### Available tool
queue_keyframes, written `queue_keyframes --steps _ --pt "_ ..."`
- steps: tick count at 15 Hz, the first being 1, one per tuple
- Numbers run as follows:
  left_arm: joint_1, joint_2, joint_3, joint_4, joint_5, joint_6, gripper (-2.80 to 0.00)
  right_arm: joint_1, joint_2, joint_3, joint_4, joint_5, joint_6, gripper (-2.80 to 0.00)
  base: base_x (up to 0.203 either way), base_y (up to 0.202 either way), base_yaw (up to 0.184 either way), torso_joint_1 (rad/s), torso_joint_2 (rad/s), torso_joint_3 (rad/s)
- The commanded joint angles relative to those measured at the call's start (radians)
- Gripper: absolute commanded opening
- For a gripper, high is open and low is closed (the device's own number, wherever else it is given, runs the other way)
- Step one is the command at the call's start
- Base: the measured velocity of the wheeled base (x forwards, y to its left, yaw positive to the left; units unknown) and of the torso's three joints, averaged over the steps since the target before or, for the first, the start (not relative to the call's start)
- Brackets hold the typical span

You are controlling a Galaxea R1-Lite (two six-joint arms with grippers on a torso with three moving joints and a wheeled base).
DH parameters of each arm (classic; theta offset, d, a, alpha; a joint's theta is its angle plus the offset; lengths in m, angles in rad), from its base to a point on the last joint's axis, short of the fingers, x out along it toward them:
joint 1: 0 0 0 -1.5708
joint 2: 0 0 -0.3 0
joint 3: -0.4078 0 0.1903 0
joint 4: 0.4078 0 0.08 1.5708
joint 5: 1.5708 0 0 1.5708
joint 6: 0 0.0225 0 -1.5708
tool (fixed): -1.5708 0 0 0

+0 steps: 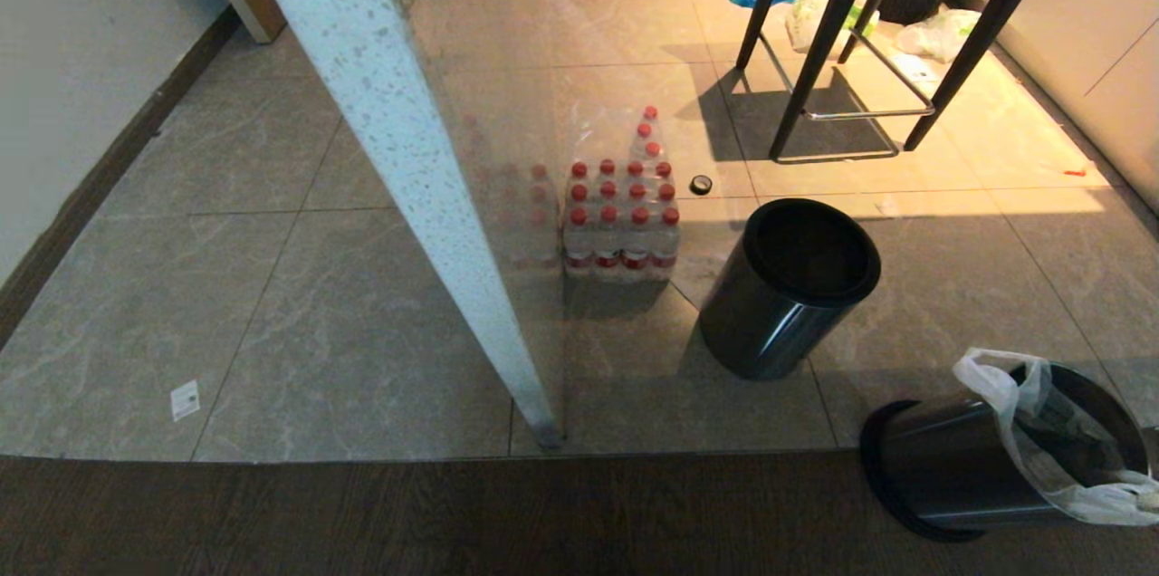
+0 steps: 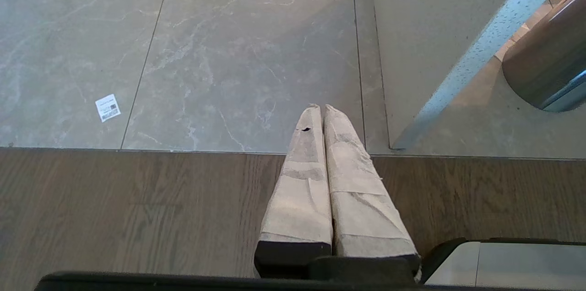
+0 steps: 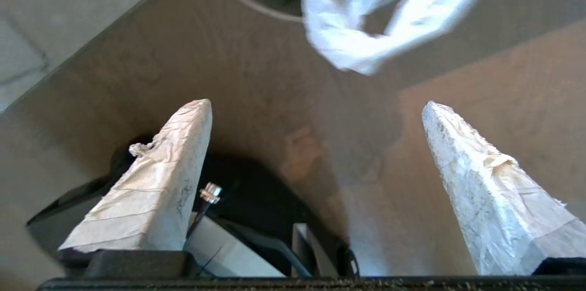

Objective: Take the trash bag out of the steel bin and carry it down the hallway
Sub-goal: Pick up the trash bag

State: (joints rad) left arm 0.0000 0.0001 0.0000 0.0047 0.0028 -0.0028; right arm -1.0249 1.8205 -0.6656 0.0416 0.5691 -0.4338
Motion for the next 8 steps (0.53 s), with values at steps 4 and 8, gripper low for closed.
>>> queue_keyframes --steps 4,8 --pt "0.0 0.0 0.0 0.0 0.0 0.0 -2.8 0.075 0.166 -0.038 -0.12 0.008 0.005 0.0 0.0 0.0 0.0 0.0 0.0 0.0" --pt "0.0 0.0 0.0 0.0 0.0 0.0 -2.8 0.096 0.262 -0.151 -0.165 0.015 0.006 0.0 0.0 0.0 0.0 0.0 0.0 0.0"
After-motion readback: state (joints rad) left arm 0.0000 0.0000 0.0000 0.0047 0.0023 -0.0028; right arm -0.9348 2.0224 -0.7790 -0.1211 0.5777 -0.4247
